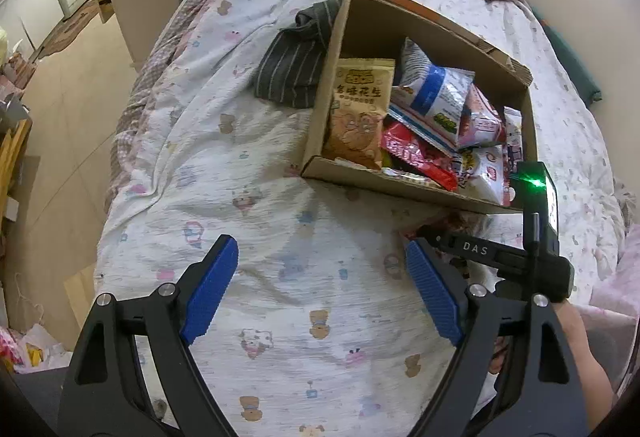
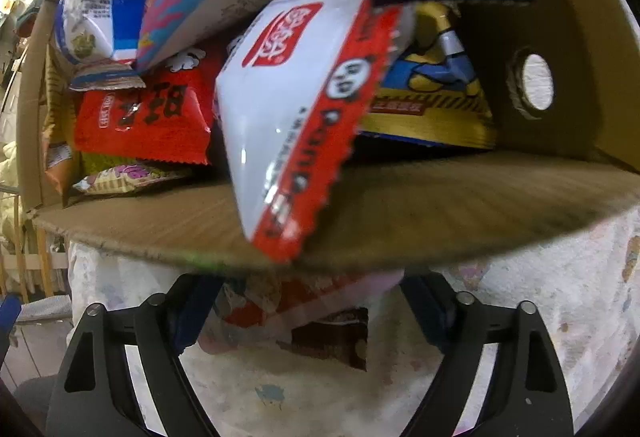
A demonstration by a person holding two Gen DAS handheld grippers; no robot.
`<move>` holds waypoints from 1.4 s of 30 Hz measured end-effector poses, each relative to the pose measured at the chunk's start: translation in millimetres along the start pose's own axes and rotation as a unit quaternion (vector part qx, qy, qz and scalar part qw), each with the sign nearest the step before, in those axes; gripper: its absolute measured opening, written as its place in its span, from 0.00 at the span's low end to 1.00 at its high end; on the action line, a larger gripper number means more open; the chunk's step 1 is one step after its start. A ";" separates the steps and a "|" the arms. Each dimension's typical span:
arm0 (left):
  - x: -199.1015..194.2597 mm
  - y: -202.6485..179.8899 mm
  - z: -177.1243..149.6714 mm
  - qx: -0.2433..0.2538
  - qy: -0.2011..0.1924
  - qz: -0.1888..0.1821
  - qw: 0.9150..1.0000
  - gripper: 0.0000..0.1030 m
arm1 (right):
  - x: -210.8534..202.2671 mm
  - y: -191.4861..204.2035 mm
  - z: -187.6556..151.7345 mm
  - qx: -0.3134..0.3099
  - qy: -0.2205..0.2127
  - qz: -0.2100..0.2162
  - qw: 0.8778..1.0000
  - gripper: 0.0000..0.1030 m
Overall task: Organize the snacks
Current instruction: 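Grasp the brown-white bar with the left gripper while the right gripper grasps the pink bag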
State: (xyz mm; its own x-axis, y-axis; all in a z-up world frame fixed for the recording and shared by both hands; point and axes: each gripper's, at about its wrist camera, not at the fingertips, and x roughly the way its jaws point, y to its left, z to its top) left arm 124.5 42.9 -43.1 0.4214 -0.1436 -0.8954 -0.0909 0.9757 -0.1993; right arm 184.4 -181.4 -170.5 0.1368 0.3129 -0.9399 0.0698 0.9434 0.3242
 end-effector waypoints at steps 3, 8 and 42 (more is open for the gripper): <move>1.4 3.6 0.5 -0.009 0.005 -0.003 1.000 0.82 | -4.2 5.3 -4.6 -0.014 0.006 0.036 0.999 0.39; 3.5 -0.5 1.2 -0.011 0.009 -0.009 1.000 0.82 | -6.2 17.0 -21.4 -0.039 0.035 0.099 0.994 0.12; 116.0 -111.9 -81.0 -0.063 0.155 0.035 0.985 0.31 | -137.1 -86.6 -63.0 0.005 -0.094 0.182 0.979 0.09</move>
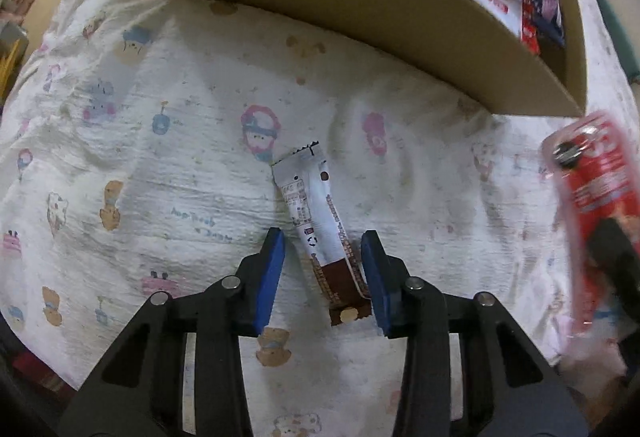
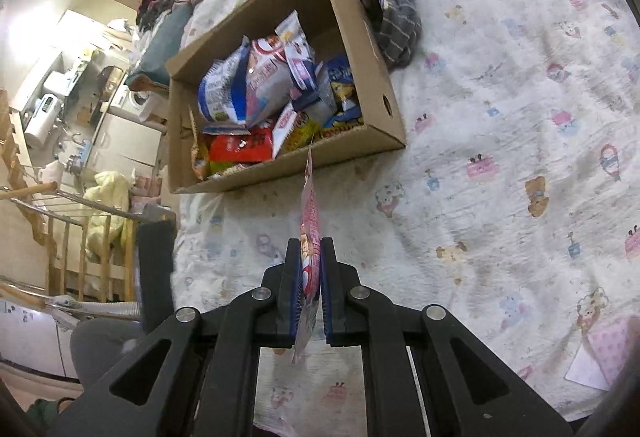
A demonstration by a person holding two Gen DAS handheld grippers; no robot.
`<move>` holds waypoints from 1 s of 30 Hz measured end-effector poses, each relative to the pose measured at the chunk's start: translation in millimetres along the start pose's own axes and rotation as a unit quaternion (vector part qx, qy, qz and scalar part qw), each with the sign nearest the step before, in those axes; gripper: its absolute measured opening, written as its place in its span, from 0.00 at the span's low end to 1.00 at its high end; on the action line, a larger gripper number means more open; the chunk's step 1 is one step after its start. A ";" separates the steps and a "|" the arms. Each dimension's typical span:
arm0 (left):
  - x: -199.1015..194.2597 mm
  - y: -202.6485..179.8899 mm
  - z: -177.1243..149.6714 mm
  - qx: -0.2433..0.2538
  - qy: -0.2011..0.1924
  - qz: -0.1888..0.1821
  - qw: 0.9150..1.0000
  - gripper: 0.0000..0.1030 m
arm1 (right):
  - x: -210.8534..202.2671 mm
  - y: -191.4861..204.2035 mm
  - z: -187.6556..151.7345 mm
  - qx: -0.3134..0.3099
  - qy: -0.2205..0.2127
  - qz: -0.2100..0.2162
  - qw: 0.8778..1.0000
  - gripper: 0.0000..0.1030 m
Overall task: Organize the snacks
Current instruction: 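Grasp the brown-white bar with the left gripper while the right gripper grasps the pink bag, then carry both snacks over the box and lower them inside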
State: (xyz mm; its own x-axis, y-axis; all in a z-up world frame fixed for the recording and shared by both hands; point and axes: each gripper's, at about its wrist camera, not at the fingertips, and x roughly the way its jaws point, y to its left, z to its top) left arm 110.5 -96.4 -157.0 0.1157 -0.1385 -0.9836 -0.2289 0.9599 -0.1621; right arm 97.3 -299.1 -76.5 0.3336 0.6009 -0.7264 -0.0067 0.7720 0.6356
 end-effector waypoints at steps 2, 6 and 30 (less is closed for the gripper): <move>0.4 -3.2 -1.9 0.006 -0.004 0.010 1.000 0.19 | -3.1 1.3 0.3 -0.002 -0.003 0.006 1.000 0.09; -7.9 -5.2 -6.3 0.013 -0.013 0.015 1.000 0.13 | -3.6 4.4 0.4 -0.004 -0.003 0.014 1.000 0.09; -145.7 13.5 30.9 0.099 -0.167 0.029 0.980 0.14 | -33.3 31.3 3.4 -0.040 -0.058 0.070 0.995 0.09</move>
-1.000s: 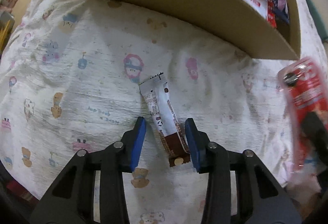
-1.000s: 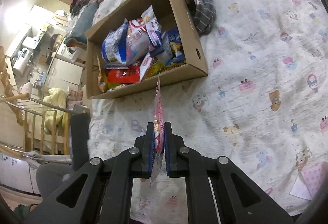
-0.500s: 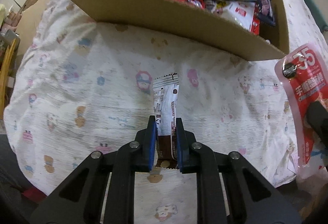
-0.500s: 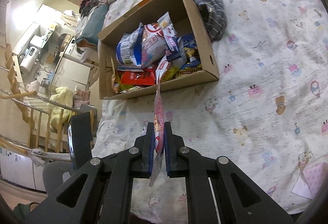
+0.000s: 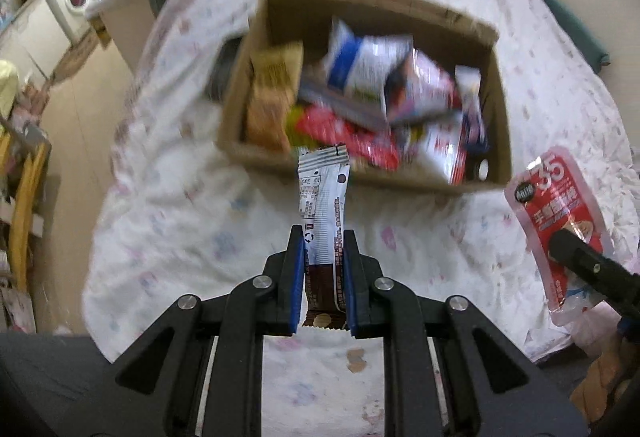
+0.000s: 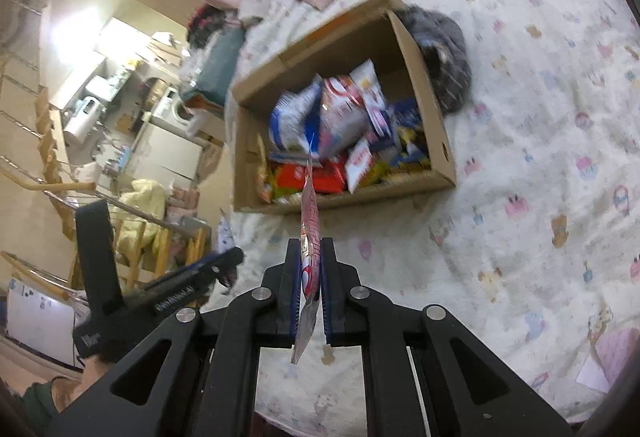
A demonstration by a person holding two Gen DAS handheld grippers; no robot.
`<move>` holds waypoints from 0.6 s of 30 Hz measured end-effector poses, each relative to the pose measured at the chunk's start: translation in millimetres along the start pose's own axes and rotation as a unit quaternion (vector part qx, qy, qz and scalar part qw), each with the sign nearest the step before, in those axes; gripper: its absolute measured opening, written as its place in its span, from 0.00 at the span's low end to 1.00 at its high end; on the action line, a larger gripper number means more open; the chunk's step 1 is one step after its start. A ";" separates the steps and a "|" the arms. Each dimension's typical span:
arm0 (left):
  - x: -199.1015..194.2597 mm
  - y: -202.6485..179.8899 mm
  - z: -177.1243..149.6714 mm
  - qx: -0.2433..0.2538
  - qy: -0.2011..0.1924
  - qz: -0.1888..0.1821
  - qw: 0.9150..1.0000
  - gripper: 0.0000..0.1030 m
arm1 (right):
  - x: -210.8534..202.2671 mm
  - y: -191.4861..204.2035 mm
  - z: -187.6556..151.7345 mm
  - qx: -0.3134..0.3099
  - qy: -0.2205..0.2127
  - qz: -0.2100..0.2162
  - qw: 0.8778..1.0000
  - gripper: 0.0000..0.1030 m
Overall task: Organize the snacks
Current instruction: 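Carry both snacks over the box and lower them inside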
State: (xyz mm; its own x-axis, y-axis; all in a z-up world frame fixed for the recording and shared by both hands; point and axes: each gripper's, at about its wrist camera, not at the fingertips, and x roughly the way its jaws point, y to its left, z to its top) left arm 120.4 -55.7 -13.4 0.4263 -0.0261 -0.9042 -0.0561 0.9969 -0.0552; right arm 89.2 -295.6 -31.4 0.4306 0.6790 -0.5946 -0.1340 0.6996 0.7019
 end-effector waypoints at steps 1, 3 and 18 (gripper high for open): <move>-4.3 2.8 5.5 0.003 -0.009 0.000 1.000 0.14 | -2.1 1.3 1.6 -0.003 -0.007 0.001 1.000 0.09; -11.8 9.2 16.6 0.011 -0.033 0.004 0.999 0.14 | -5.9 3.5 5.9 -0.007 -0.020 0.001 1.000 0.09; -9.5 39.9 71.5 0.050 -0.089 -0.002 0.995 0.14 | 1.3 15.1 70.4 -0.007 -0.067 -0.024 0.997 0.09</move>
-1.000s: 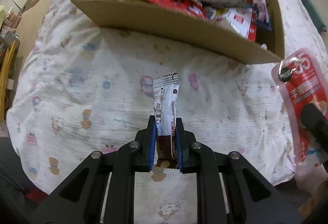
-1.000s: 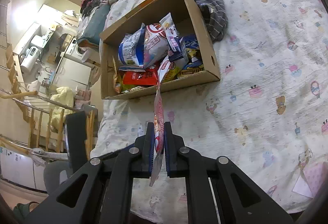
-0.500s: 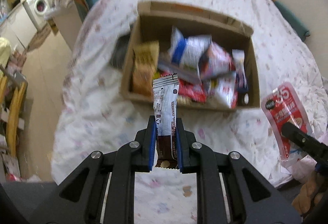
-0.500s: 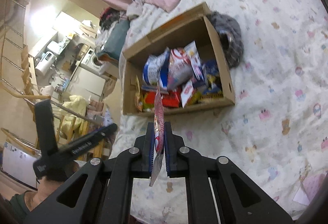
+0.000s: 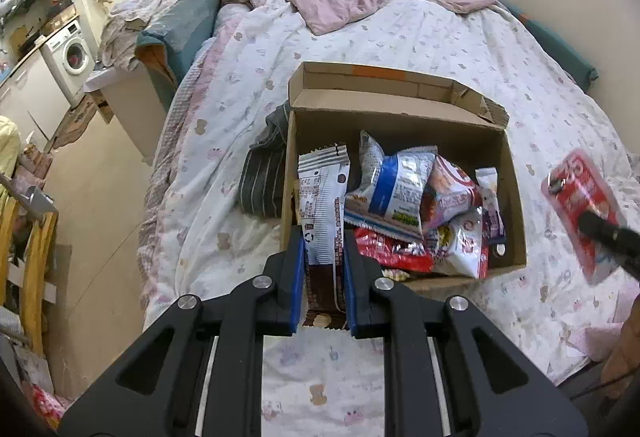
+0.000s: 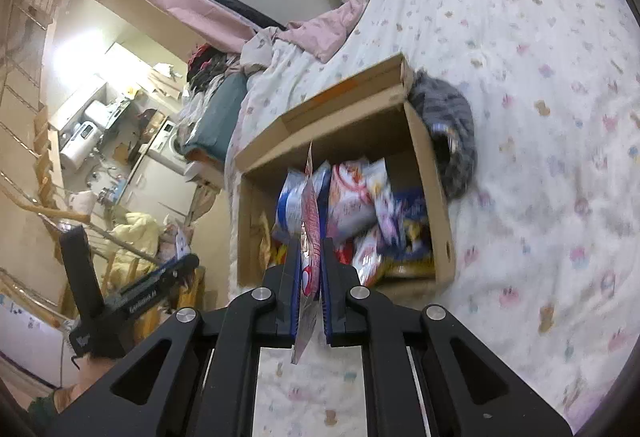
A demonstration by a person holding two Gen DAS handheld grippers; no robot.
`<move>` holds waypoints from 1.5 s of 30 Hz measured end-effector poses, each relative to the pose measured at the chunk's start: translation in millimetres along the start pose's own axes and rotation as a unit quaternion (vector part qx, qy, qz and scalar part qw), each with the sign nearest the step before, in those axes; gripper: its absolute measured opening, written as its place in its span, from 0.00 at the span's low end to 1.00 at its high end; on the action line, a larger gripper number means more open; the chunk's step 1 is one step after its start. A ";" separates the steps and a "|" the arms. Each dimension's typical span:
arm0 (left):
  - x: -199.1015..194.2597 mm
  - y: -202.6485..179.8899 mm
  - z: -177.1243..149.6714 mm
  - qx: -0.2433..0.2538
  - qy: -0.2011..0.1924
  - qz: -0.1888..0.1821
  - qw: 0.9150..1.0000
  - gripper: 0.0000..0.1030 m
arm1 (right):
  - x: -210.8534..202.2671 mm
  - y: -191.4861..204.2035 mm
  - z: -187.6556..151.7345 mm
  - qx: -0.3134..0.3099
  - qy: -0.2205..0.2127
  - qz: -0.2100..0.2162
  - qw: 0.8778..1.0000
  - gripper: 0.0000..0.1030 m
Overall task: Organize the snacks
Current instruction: 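Carry both snacks over the box and lower them inside, then open both grippers to drop the snacks into the box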
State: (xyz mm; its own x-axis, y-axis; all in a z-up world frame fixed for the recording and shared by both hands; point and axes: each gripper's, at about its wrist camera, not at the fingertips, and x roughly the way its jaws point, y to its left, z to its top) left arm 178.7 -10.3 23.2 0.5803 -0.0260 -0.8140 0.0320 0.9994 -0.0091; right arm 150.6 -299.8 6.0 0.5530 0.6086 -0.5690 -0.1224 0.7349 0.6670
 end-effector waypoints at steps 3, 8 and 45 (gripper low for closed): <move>10.7 0.2 13.0 -0.003 -0.002 -0.013 1.000 0.14 | 8.8 1.5 17.9 -0.004 -0.004 -0.019 1.000 0.09; 29.1 -10.8 22.6 -0.003 -0.006 -0.045 0.999 0.14 | 24.7 -5.5 43.6 -0.019 -0.020 -0.073 0.997 0.09; 66.9 -55.4 3.5 0.065 0.029 -0.061 0.996 0.27 | 98.3 -21.1 30.2 -0.061 0.037 -0.171 0.983 0.13</move>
State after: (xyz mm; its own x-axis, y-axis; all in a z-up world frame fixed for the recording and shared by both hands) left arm 218.6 -67.5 -28.7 0.5178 -0.1414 -0.8438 0.2059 0.9779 -0.0376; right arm 232.5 -264.5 -49.5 0.5184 0.3361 -0.7863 -0.0391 0.9279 0.3708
